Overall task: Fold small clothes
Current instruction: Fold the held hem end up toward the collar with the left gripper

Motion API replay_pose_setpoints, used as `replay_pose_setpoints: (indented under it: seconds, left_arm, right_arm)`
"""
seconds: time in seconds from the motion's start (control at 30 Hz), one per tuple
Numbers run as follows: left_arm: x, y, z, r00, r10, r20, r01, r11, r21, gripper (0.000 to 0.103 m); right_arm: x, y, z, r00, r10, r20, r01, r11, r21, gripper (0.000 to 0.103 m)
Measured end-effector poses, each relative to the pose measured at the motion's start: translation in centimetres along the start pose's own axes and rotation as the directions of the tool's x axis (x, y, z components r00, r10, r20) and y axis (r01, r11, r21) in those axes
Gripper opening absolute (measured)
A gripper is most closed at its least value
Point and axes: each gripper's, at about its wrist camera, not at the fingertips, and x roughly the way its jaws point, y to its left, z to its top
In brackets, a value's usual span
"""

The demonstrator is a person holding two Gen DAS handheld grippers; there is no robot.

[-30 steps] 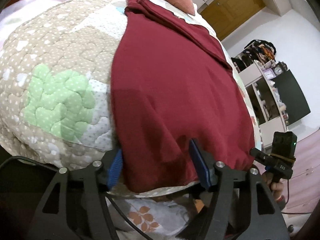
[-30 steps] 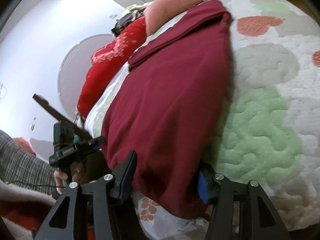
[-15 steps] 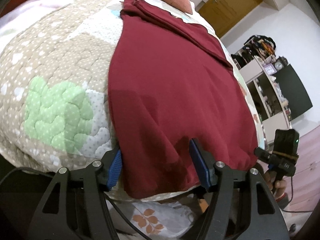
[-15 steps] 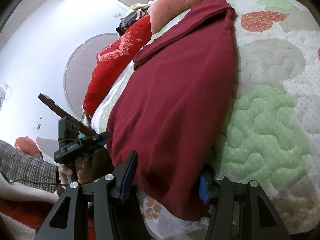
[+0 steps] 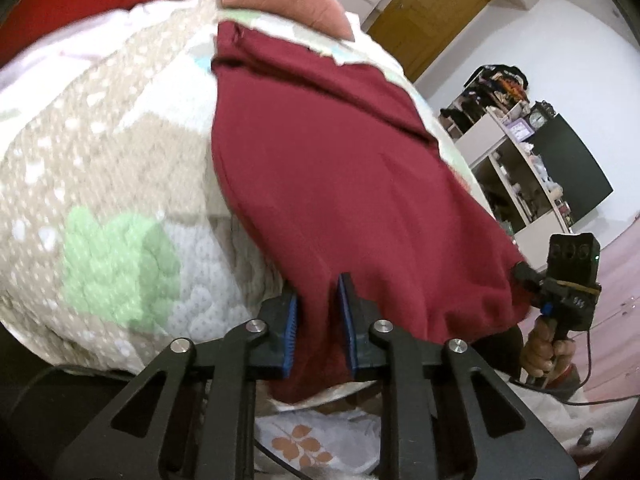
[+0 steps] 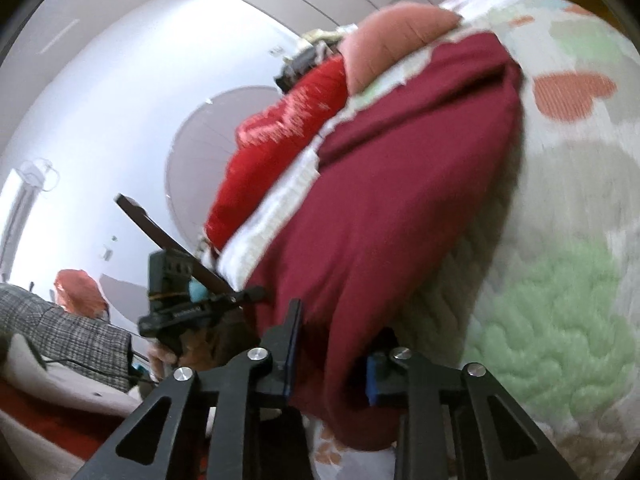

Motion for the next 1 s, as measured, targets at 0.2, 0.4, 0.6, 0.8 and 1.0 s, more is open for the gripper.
replay_pose_setpoints:
  seconds: [0.2,0.4,0.6,0.8,1.0]
  left_arm:
    - [-0.1,0.1,1.3,1.000,0.012,0.013,-0.012,1.000,0.009,0.015]
    - [0.9,0.2,0.1,0.998,0.055,-0.042,-0.053,0.998,0.043,0.015]
    - [2.1,0.9,-0.4,0.997,0.027,-0.078,-0.029,0.999,-0.027,0.033]
    - [3.3,0.2,0.2,0.997,0.004,-0.080,-0.007,0.999,-0.040,0.043]
    - [3.3,-0.3,0.3,0.996,0.048,-0.079,-0.046,0.999,0.019,0.022]
  right_arm:
    - [-0.8,1.3,1.8,0.997,0.026,0.069,-0.024,0.999,-0.040,0.018]
    - [0.1,0.2,0.7,0.997,-0.047,-0.067,0.046,0.999,-0.020,0.019]
    - [0.3,-2.7,-1.1,0.990,-0.047,-0.136,0.062,0.992,0.106,0.039]
    - [1.9,-3.4,-1.3,0.990,-0.012,-0.139,0.031,0.990,0.137,0.041]
    - [2.4,-1.8,-1.0,0.992,-0.019,-0.129,0.026,0.998,0.054,0.029]
